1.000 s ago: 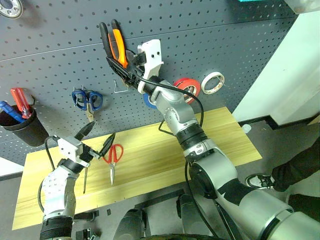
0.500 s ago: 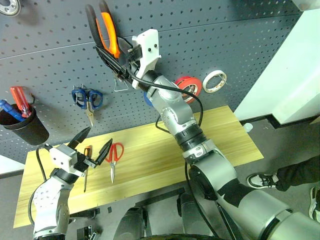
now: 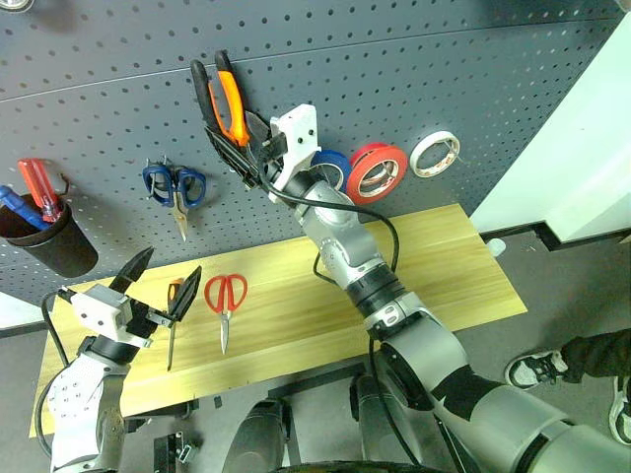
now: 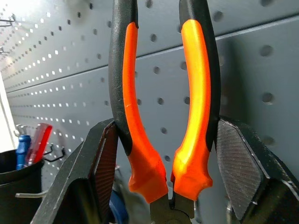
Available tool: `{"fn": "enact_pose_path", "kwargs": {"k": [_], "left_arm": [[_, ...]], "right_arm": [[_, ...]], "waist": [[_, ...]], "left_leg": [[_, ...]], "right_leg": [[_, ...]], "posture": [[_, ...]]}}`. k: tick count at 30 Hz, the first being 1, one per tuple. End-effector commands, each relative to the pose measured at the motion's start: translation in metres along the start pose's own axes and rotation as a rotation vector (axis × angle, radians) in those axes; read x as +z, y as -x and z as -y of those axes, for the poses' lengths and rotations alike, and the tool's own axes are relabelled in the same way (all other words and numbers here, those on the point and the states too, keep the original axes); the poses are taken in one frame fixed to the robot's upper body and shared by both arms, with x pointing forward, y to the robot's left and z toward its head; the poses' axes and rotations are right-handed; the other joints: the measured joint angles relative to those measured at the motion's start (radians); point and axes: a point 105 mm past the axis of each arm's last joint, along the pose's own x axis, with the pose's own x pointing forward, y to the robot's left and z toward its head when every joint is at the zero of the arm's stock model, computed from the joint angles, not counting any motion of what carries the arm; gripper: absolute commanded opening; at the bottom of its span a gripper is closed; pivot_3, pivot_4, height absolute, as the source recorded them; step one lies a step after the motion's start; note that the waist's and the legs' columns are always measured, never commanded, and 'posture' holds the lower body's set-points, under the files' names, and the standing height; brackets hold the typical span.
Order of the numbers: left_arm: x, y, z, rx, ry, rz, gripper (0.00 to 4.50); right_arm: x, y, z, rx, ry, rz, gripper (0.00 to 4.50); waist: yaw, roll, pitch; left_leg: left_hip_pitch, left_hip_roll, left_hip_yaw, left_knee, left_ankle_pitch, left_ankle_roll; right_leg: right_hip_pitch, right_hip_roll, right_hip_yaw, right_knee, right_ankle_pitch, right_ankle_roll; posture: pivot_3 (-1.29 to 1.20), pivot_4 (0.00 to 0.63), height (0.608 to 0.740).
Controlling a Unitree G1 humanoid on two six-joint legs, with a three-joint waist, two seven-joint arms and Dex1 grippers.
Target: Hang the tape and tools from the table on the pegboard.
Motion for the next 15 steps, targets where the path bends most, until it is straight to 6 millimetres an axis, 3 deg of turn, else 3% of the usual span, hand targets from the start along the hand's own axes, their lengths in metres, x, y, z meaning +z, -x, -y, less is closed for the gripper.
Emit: {"fn": "enact_pose_path", "kwargs": {"k": [1,15], "left_arm": [[0.011,0.001,0.003,-0.013,-0.015,0.033,4.50],[0.007,0.002,0.014,-0.058,-0.003,0.012,4.50]], "right_arm": [[0.015,-0.020,-0.050,0.062,-0.142,0.146,2.73],[0.035,-0.027,-0.048,0.061,-0.064,0.262,2.73]], "waist": [[0.001,0.000,0.002],[0.001,0.001,0.004]], "left_leg": [[0.000,0.000,0.000,0.000,0.000,0.000],[0.000,0.000,0.000,0.000,0.000,0.000]], "right_leg": [[0.000,0.000,0.000,0.000,0.000,0.000],[0.000,0.000,0.000,0.000,0.000,0.000]], "posture": [[0.00,0.229,0.738],[0.01,0.221,0.738]]}}
